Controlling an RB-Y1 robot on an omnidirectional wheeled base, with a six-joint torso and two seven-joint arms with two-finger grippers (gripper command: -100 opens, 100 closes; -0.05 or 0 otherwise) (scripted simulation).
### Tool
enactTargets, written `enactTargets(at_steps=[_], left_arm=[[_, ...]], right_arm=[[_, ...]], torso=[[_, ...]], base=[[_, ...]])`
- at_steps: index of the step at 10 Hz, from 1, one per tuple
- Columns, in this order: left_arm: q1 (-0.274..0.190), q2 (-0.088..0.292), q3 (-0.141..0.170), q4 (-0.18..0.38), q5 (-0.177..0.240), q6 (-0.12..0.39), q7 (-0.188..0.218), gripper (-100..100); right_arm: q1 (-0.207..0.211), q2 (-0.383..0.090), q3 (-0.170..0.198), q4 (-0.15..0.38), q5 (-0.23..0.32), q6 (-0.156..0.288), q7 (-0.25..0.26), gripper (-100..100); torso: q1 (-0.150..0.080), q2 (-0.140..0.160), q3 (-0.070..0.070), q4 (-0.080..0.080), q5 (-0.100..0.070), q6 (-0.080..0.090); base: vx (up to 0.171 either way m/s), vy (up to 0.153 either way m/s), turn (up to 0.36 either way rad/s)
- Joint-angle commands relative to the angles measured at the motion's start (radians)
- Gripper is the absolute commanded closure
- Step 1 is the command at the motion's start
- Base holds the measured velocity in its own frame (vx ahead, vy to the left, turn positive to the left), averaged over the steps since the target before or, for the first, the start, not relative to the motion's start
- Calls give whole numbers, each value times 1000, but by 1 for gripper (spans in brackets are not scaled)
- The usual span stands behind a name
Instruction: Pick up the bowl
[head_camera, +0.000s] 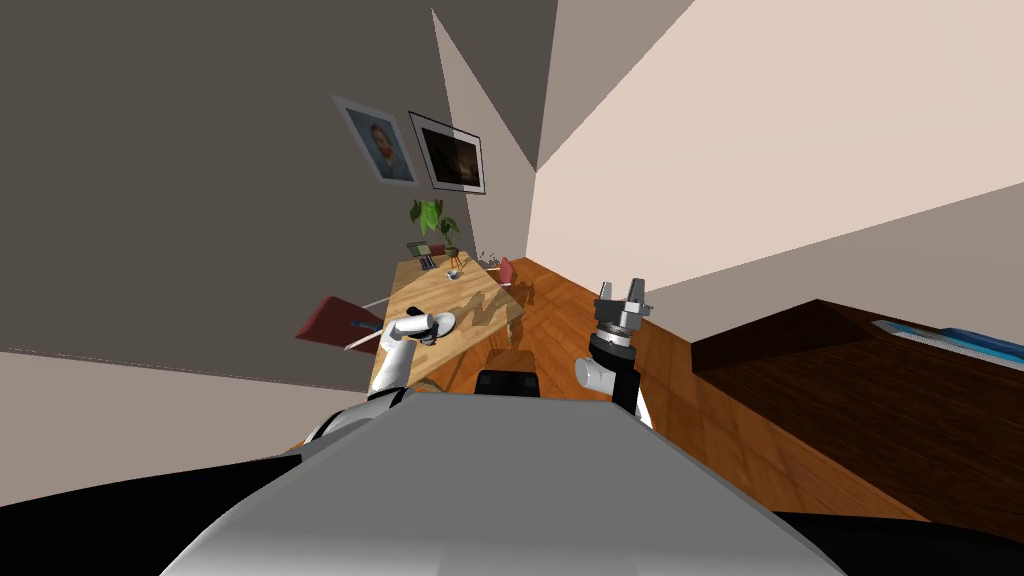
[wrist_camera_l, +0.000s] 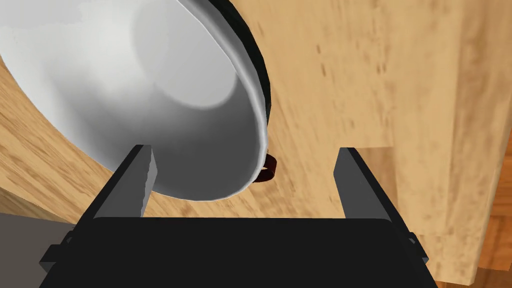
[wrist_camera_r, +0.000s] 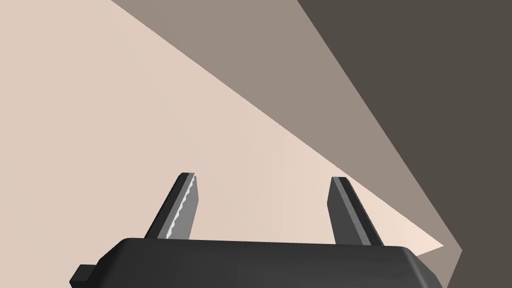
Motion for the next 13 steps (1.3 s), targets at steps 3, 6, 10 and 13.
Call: enactTargets(at_steps=[3, 6, 10, 13], left_arm=[[2, -4, -6, 32, -2, -30, 3, -100], [4, -10, -17, 76, -6, -81, 8, -100], [2, -9, -15, 73, -5, -72, 7, 100], [2, -9, -16, 72, -6, -73, 6, 0]], right_arm=[[0, 0, 0, 0, 0, 0, 0, 0], [0, 0, 0, 0, 0, 0, 0, 0], [0, 0, 0, 0, 0, 0, 0, 0], [0, 0, 0, 0, 0, 0, 0, 0]], torso=[[-1, 4, 2, 1, 0, 0], [0, 4, 2, 1, 0, 0], [-1, 4, 3, 2, 0, 0], [-1, 5, 3, 2, 0, 0]], base=[[20, 7, 2], [24, 24, 5], [3, 3, 0], [0, 0, 0]])
